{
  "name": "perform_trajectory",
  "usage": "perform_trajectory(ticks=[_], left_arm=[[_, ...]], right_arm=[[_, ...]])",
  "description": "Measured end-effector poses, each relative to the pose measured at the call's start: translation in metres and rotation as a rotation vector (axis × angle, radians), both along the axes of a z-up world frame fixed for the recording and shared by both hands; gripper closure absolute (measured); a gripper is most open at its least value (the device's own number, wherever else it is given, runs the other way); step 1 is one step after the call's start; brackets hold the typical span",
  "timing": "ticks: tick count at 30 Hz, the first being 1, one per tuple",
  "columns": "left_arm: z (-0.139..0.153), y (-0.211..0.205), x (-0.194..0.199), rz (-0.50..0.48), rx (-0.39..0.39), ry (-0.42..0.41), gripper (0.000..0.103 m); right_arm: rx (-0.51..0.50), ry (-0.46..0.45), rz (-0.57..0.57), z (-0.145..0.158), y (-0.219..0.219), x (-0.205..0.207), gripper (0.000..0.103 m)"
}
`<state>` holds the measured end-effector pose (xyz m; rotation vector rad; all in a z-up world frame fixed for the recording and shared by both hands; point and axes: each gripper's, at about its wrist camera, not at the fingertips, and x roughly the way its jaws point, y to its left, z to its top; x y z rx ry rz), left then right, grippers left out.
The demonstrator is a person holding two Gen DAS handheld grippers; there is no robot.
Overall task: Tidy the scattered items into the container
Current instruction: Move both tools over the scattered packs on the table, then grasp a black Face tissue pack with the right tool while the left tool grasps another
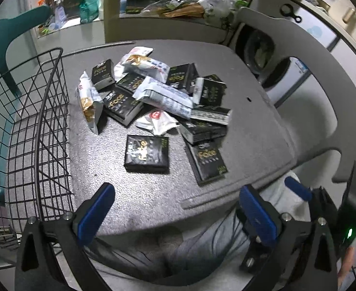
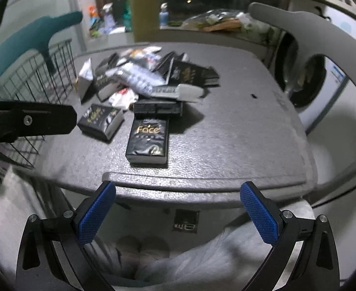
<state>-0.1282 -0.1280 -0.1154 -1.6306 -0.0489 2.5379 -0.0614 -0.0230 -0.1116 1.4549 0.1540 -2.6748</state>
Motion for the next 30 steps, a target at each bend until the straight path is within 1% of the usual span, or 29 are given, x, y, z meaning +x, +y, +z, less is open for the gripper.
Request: perform_trajectory(ticks=[2,5,8,12,15,17,18,20,21,23,25,27,28,30], left_arm=[[-0.002,0.002,-0.002,-0.006,-0.037,0.013,0.001],[-0.004,0.003,-0.005,0.001,-0.052,0.024,0.001],[-0.005,0.003,-0.009,-0.001,-0.06,0.022,0.001],[-0.007,0.0,-0.018,0.039,-0.095,0.026,0.001],[-0.008,-0.002,-0.022,0.043,-0.109,0.035,0.001],[-0.01,-0.002,-0.024,0.055,-0.13,0.033,0.001],[-0.011,-0.003,-0.026,0.062,-0.138,0.033,0.001],[-0.013,-0.004,-0.028,0.077,-0.152,0.033,0.001],[-0.014,-0.004,-0.029,0.084,-0.156,0.033,0.001],[-0.014,-0.003,-0.031,0.092,-0.161,0.035,0.001],[-0.015,-0.002,-0.032,0.097,-0.164,0.036,0.001],[-0.014,0.002,-0.033,0.09,-0.147,0.033,0.001],[-0.014,0.004,-0.033,0.079,-0.125,0.026,0.001],[-0.017,0.011,-0.034,0.072,-0.111,0.019,0.001]], right_arm=[[-0.007,0.008,-0.001,-0.003,0.0,-0.008,0.0],[-0.014,0.027,0.02,-0.008,-0.006,-0.019,0.0],[-0.073,0.024,0.003,-0.015,-0.009,-0.031,0.0],[-0.124,0.02,0.008,-0.023,-0.012,-0.042,0.0],[-0.143,0.008,0.012,-0.033,-0.013,-0.049,0.001],[-0.142,-0.004,0.003,-0.037,-0.012,-0.053,0.017],[-0.124,0.007,0.007,-0.036,-0.013,-0.054,0.023],[-0.097,0.009,0.026,-0.035,-0.013,-0.056,0.053],[-0.086,0.003,0.024,-0.034,-0.01,-0.057,0.056],[-0.103,-0.024,-0.02,-0.032,0.004,-0.058,0.056],[-0.093,-0.038,-0.075,-0.03,0.021,-0.058,0.056],[-0.066,-0.024,-0.128,-0.025,0.034,-0.058,0.056],[-0.057,-0.015,-0.148,-0.022,0.04,-0.058,0.056],[-0.067,-0.012,-0.163,-0.02,0.046,-0.06,0.056]])
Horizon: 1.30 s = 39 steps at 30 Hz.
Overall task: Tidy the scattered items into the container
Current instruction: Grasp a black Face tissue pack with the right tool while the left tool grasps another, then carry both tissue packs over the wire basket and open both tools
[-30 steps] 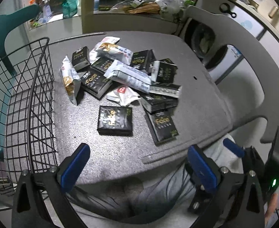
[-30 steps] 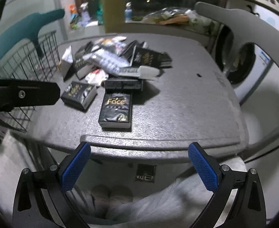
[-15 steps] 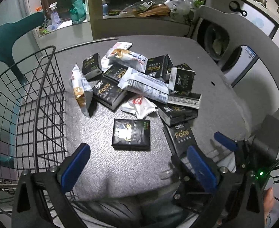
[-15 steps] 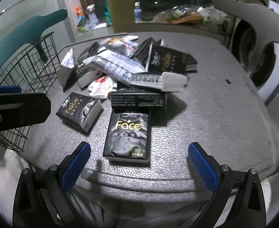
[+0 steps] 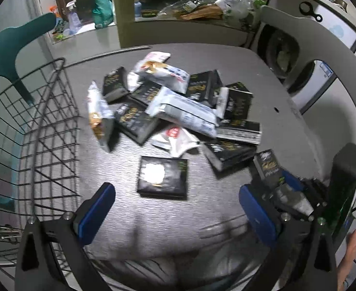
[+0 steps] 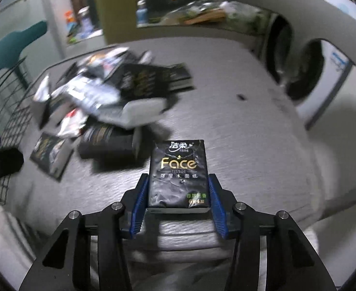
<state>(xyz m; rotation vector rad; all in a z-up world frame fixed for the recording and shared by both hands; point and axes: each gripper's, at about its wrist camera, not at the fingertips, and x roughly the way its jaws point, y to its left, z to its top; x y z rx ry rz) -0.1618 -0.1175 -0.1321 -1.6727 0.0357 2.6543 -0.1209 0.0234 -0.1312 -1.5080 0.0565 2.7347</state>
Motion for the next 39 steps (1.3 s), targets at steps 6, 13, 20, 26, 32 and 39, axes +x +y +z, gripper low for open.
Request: perform_trajectory(ticks=[6,13,20,26,32,39], left_arm=[[-0.026,0.009,-0.014,0.005,-0.038,-0.018,0.001],[-0.055,-0.011,-0.034,0.053,-0.061,-0.047,0.001],[-0.073,-0.019,-0.037,0.057,-0.044,-0.087,0.005],[-0.072,-0.019,-0.037,0.043,-0.07,-0.085,0.034],[-0.066,-0.01,-0.034,0.021,-0.055,-0.102,0.035],[-0.016,0.004,-0.014,-0.033,-0.014,-0.017,0.035]], right_arm=[[-0.043,-0.015,0.017,-0.002,0.0,0.0,0.056],[-0.059,-0.013,0.016,-0.005,-0.001,0.003,0.056],[-0.067,-0.02,0.012,-0.008,-0.003,0.001,0.056],[-0.07,-0.017,0.013,-0.008,-0.005,0.001,0.056],[-0.069,0.001,0.012,0.0,-0.008,0.004,0.056],[-0.083,0.098,0.035,0.04,-0.02,0.014,0.056]])
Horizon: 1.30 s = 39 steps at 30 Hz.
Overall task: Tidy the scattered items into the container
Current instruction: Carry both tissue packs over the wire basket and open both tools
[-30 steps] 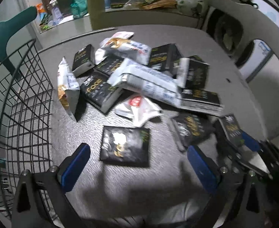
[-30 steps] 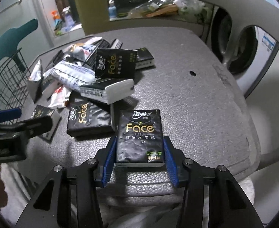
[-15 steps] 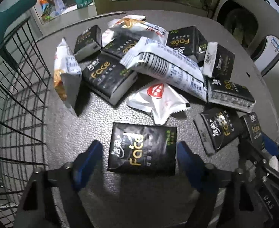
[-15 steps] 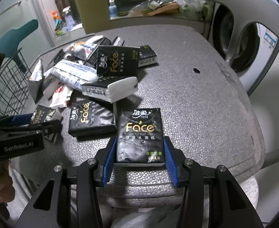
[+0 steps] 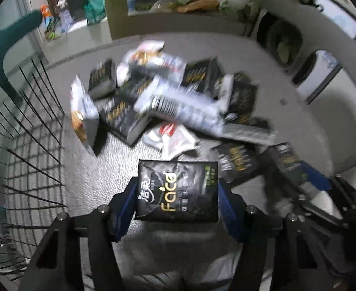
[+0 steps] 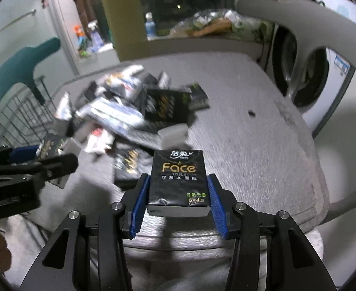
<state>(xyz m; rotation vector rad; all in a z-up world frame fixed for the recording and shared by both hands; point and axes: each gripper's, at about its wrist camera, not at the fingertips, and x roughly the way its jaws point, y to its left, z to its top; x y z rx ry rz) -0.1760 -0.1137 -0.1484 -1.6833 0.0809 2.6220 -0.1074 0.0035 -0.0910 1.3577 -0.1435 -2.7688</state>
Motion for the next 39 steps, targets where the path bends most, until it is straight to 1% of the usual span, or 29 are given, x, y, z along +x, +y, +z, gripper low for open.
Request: perform_trajectory(ticks=[3,6,7,9,11,13,14,15,17,19,21,24,25,28,30,31,32,34,37,39], left_arm=[[0.036,0.001,0.01,-0.012,0.016,0.063,0.035],[0.078,-0.011,0.02,-0.004,0.044,0.124,0.035],[0.093,-0.019,0.024,0.002,0.047,0.142,0.035],[0.11,-0.039,0.028,0.013,0.051,0.161,0.035],[0.127,-0.065,0.03,0.042,0.029,0.185,0.035],[0.141,-0.095,0.034,0.087,0.02,0.194,0.035],[0.143,-0.106,0.045,0.103,0.017,0.196,0.035],[0.147,-0.119,0.047,0.124,0.006,0.198,0.035],[0.147,-0.148,0.052,0.176,-0.024,0.198,0.035],[0.14,-0.17,0.056,0.212,-0.033,0.173,0.035],[0.127,-0.186,0.059,0.236,-0.028,0.141,0.035],[0.11,-0.204,0.06,0.273,-0.016,0.109,0.035],[0.106,-0.209,0.059,0.281,-0.005,0.1,0.035],[0.102,-0.214,0.061,0.292,-0.011,0.095,0.035],[0.1,-0.215,0.061,0.297,-0.009,0.092,0.035],[0.099,-0.216,0.061,0.294,0.002,0.098,0.034],[0.099,-0.216,0.064,0.291,0.004,0.099,0.034],[0.1,-0.215,0.064,0.288,0.0,0.105,0.03],[0.103,-0.211,0.065,0.279,0.007,0.119,0.03],[0.106,-0.207,0.064,0.272,0.008,0.12,0.03]], right_arm=[[-0.012,0.046,0.04,0.023,-0.016,0.004,0.056],[-0.03,0.072,0.08,0.041,-0.036,0.003,0.056],[-0.039,0.084,0.095,0.047,-0.042,0.003,0.056],[-0.06,0.117,0.138,0.063,-0.062,0.001,0.056],[-0.094,0.15,0.201,0.08,-0.088,0.0,0.056],[-0.134,0.171,0.288,0.094,-0.118,-0.001,0.056],[-0.137,0.175,0.331,0.099,-0.135,-0.002,0.056],[-0.134,0.175,0.364,0.101,-0.149,-0.003,0.056],[-0.13,0.165,0.427,0.102,-0.179,-0.004,0.056],[-0.13,0.153,0.475,0.097,-0.202,-0.005,0.056],[-0.128,0.133,0.494,0.09,-0.217,-0.007,0.056],[-0.128,0.11,0.516,0.078,-0.23,-0.008,0.056],[-0.123,0.106,0.519,0.076,-0.231,-0.008,0.056],[-0.113,0.103,0.515,0.072,-0.234,-0.008,0.055],[-0.116,0.104,0.505,0.07,-0.233,-0.008,0.049],[-0.126,0.106,0.504,0.071,-0.231,-0.01,0.044],[-0.138,0.11,0.499,0.071,-0.227,-0.012,0.041],[-0.14,0.11,0.491,0.072,-0.223,-0.012,0.041],[-0.121,0.12,0.466,0.076,-0.211,-0.01,0.041],[-0.105,0.12,0.438,0.077,-0.195,-0.009,0.041]])
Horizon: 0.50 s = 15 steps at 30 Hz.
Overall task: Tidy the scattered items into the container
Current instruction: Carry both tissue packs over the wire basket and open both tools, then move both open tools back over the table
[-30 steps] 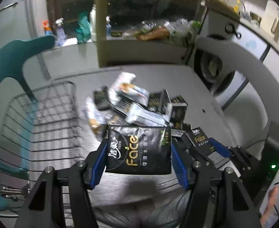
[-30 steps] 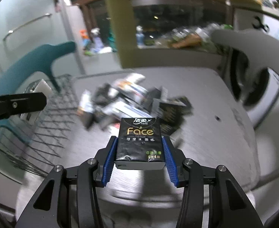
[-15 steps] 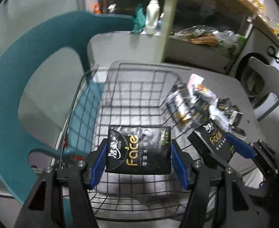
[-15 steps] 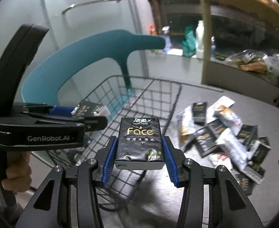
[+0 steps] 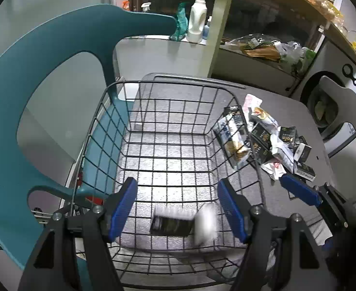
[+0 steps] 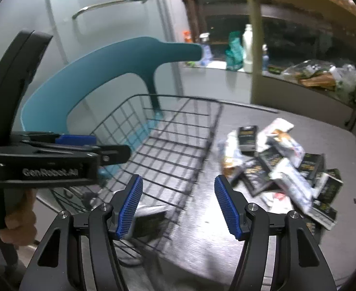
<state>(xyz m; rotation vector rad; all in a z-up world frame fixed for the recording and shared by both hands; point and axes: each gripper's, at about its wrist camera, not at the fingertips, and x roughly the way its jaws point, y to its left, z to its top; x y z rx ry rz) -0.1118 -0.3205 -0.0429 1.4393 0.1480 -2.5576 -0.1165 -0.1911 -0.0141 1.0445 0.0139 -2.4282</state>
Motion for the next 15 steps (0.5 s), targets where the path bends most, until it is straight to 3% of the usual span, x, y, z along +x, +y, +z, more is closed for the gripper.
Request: perform_trajectory(ticks=[8,15], left_arm=[[0.011,0.069,-0.014,-0.129,0.038,0.02,0.03],[-0.001,0.17,-0.03,-0.303,0.06,-0.003,0.029]], right_arm=[[0.09,-0.012,-0.261,0.0,0.116,0.002,0.041],[0.16,-0.109,-0.373,-0.047,0.186,-0.003,0.041]])
